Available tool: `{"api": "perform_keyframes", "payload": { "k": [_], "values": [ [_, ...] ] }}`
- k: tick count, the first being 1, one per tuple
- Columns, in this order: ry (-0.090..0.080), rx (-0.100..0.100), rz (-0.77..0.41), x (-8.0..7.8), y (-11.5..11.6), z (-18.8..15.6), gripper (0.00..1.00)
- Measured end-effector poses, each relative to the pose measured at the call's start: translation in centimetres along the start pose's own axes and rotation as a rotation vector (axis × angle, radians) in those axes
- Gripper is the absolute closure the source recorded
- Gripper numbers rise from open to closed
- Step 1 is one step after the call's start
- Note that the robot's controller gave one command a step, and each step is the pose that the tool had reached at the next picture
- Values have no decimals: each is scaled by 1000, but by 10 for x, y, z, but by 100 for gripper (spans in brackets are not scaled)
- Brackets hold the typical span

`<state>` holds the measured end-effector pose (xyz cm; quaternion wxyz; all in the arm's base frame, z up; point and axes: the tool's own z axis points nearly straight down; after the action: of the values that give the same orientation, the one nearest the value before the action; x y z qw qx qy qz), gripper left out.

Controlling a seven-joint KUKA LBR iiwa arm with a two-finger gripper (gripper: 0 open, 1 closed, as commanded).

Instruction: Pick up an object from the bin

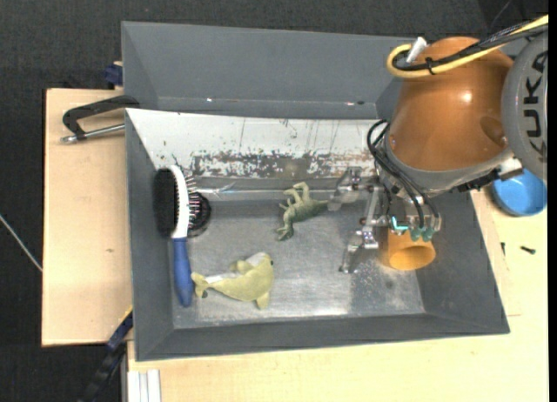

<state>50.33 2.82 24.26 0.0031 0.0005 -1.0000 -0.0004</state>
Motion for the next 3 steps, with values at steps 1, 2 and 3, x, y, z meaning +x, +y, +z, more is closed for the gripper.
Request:
{"api": "perform_keyframes", "payload": {
  "k": [1, 2, 3],
  "values": [
    [-24, -6, 100, -76, 10, 141, 0],
    [-11, -2, 168, -101, 23, 131, 0],
    [-7, 0, 211, -98, -21, 131, 0]
  ]
}}
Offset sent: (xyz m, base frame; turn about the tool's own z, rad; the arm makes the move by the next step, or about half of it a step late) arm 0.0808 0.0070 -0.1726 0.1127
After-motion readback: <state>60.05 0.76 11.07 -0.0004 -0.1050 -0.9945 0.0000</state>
